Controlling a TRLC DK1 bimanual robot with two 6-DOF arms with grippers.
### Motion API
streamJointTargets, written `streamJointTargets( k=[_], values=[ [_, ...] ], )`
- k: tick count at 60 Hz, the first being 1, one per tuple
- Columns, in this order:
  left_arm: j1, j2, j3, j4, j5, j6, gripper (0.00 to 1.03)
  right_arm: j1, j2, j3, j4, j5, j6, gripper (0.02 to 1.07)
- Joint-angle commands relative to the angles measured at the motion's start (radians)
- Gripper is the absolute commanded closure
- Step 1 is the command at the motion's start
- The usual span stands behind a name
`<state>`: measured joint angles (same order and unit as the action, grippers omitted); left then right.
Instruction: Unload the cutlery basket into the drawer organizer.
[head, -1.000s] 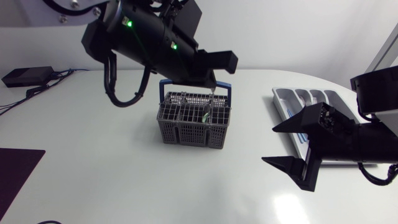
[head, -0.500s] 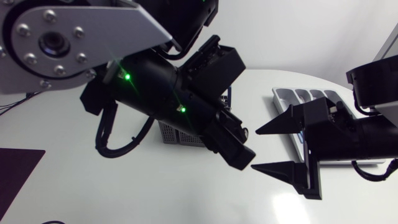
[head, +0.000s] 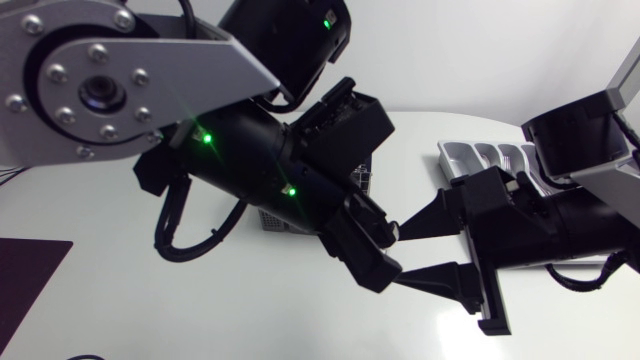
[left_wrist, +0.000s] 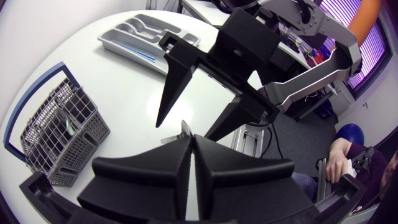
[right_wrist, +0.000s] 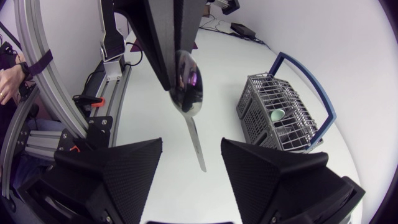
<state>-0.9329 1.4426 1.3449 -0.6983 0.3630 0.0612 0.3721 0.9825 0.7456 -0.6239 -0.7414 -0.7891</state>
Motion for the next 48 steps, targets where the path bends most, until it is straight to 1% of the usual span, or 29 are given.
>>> streamJointTargets(
  k=[1, 5, 11, 12, 20, 24, 30, 35, 48],
  values=[
    [-0.006, -0.017, -0.018, 0.0, 0.016, 0.026, 0.99, 0.007, 0.024, 0.028, 0.007, -0.019, -0.01, 0.58],
    [-0.006, -0.017, -0.018, 0.0, 0.017, 0.026, 0.99, 0.007, 0.031, 0.028, 0.007, -0.024, -0.013, 0.63],
    [-0.007, -0.017, -0.016, 0.0, 0.017, 0.026, 0.99, 0.011, 0.039, 0.031, 0.007, -0.029, -0.013, 0.63],
    [-0.007, -0.017, -0.016, 0.0, 0.017, 0.026, 0.99, 0.013, 0.041, 0.032, 0.007, -0.029, -0.013, 0.68],
    [-0.009, -0.017, -0.015, -0.001, 0.017, 0.026, 0.99, 0.014, 0.041, 0.032, 0.013, -0.033, -0.013, 0.8],
    [-0.009, -0.017, -0.015, -0.003, 0.017, 0.026, 0.99, 0.016, 0.045, 0.032, 0.015, -0.033, -0.013, 0.8],
    [-0.01, -0.017, -0.015, -0.004, 0.017, 0.026, 0.99, 0.021, 0.05, 0.034, 0.023, -0.035, -0.01, 0.87],
    [-0.01, -0.017, -0.015, -0.004, 0.017, 0.026, 0.99, 0.022, 0.051, 0.04, 0.021, -0.035, -0.006, 0.87],
    [-0.014, -0.013, -0.013, -0.004, 0.017, 0.026, 0.99, 0.033, 0.07, 0.043, 0.015, -0.038, -0.004, 0.95]
  ],
)
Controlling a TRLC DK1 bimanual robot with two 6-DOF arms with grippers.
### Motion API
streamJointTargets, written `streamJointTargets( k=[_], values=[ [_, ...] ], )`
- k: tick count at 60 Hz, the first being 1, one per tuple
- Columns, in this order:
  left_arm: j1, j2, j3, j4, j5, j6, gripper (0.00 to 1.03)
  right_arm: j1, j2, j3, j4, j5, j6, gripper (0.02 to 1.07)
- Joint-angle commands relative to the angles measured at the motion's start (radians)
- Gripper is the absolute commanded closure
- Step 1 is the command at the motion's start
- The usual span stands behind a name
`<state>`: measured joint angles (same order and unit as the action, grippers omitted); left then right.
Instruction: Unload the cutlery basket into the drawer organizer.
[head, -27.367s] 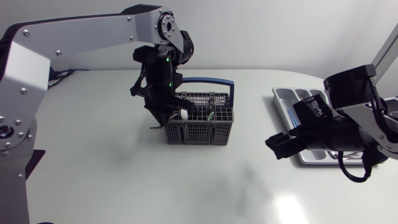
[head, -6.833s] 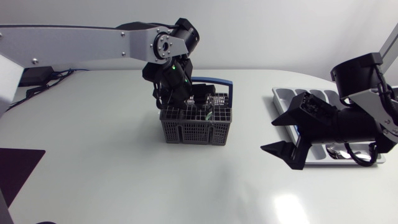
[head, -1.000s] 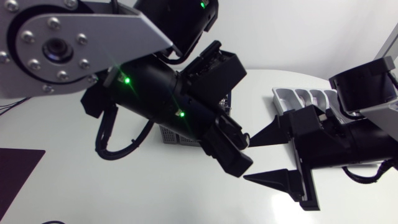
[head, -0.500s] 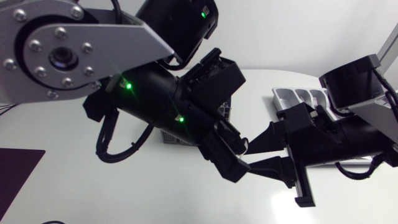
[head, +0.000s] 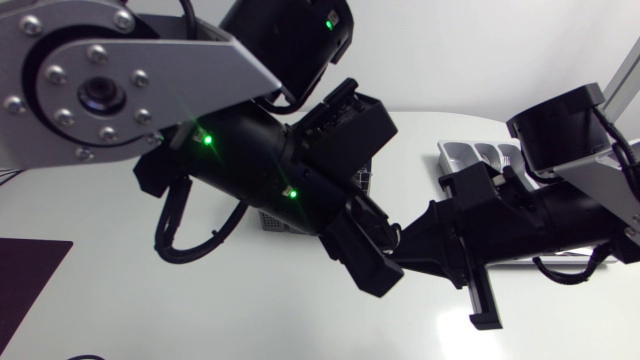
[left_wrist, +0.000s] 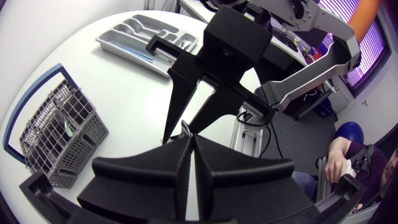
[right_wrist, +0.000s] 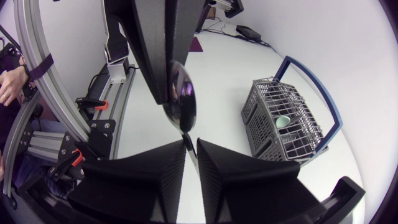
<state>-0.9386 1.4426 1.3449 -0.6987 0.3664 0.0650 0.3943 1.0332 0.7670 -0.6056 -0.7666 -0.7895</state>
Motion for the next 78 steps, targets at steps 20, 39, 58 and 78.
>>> streamJointTargets(
  k=[20, 39, 58, 78],
  values=[
    [-0.008, -0.007, -0.006, -0.012, 0.014, 0.021, 0.99, -0.005, 0.019, 0.02, -0.003, -0.019, 0.006, 1.02],
    [0.092, 0.022, 0.091, -0.035, 0.014, -0.037, 0.04, -0.054, 0.041, 0.009, -0.005, 0.003, 0.006, 1.02],
    [0.193, 0.102, 0.157, -0.032, -0.08, -0.171, 0.04, -0.181, 0.062, 0.009, -0.023, 0.073, -0.031, 1.02],
    [0.199, 0.165, 0.151, -0.028, -0.257, -0.203, 0.04, -0.384, 0.084, 0.0, -0.014, 0.237, -0.177, 1.02]
  ],
)
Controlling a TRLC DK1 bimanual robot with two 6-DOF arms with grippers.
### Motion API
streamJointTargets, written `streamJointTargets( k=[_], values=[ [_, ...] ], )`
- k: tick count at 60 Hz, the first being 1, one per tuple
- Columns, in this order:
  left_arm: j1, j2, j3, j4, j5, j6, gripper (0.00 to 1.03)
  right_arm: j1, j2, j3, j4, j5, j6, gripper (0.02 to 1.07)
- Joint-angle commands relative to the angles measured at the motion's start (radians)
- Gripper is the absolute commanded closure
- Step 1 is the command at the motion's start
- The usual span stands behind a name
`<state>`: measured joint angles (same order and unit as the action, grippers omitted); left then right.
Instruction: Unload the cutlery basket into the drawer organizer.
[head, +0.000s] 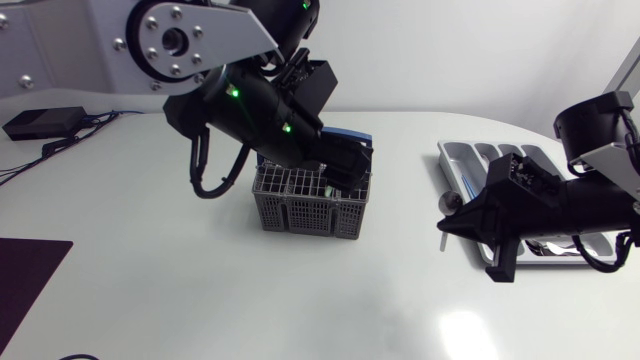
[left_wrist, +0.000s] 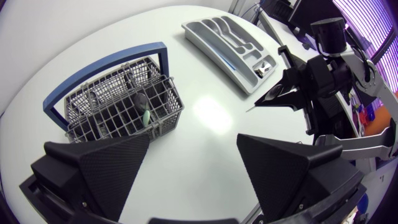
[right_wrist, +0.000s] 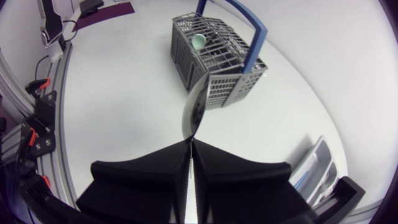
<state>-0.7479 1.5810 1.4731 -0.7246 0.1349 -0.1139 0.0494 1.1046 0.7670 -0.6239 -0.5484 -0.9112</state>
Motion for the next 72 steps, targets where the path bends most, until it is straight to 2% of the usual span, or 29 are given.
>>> streamJointTargets(
  k=[1, 25, 49, 72],
  values=[
    [0.01, 0.03, 0.023, -0.002, -0.029, -0.024, 0.04, -0.051, 0.012, 0.0, 0.004, 0.027, -0.068, 1.02],
    [0.051, 0.045, -0.004, -0.002, -0.073, -0.032, 0.04, -0.295, 0.058, -0.038, 0.096, 0.151, -0.301, 1.02],
    [0.073, 0.043, -0.051, -0.001, -0.1, -0.033, 0.04, -0.531, 0.251, -0.066, 0.366, 0.269, -0.5, 1.01],
    [0.079, 0.031, -0.069, -0.001, -0.107, -0.032, 0.04, -0.619, 0.443, -0.11, 0.661, 0.406, -0.629, 1.01]
  ],
)
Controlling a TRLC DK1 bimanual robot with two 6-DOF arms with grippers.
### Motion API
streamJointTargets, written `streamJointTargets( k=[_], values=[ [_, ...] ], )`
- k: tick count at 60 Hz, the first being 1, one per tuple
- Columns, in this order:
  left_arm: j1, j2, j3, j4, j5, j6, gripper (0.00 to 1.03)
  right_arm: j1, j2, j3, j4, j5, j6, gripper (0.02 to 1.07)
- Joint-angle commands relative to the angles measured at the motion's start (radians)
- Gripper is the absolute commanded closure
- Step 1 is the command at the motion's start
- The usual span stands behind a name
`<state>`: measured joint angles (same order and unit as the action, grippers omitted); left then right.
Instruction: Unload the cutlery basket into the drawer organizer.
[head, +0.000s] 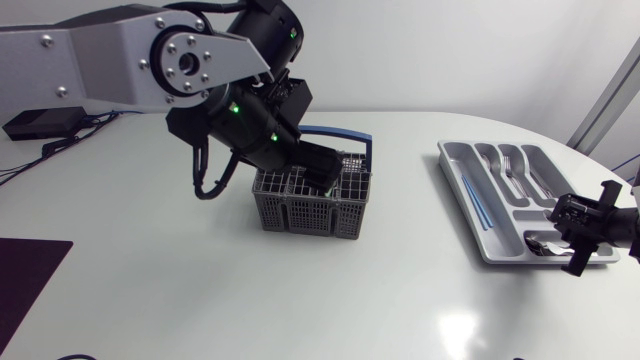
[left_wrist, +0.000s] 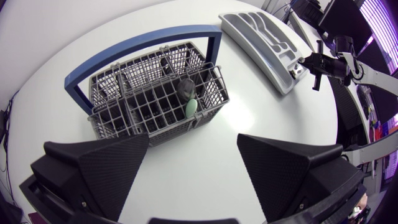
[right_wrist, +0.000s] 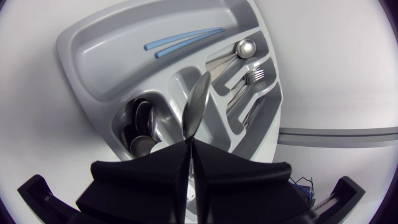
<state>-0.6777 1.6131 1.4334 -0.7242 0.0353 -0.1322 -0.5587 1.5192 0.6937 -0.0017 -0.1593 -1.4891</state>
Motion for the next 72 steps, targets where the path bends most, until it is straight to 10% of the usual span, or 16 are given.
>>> streamJointTargets(
  k=[1, 15, 24, 28, 39, 72],
  values=[
    [0.009, -0.001, -0.03, -0.001, -0.008, -0.014, 0.04, -0.012, 0.033, -0.039, 0.046, 0.021, -0.057, 1.01],
    [0.01, -0.001, -0.041, -0.003, -0.009, -0.01, 0.04, -0.027, 0.056, -0.071, 0.097, 0.075, -0.125, 0.96],
    [0.013, -0.001, -0.045, -0.001, -0.009, -0.01, 0.04, -0.03, 0.052, -0.089, 0.137, 0.11, -0.129, 0.24],
    [0.013, -0.001, -0.05, -0.001, -0.009, -0.01, 0.04, -0.03, 0.045, -0.091, 0.137, 0.115, -0.128, 0.14],
    [0.026, -0.007, -0.064, -0.001, -0.009, -0.007, 0.04, -0.03, -0.022, -0.097, 0.123, 0.112, -0.115, 0.08],
    [0.073, -0.01, -0.11, 0.057, -0.009, 0.002, 0.04, 0.23, -0.341, 0.058, -0.412, 0.004, 0.323, 0.07]
  ],
)
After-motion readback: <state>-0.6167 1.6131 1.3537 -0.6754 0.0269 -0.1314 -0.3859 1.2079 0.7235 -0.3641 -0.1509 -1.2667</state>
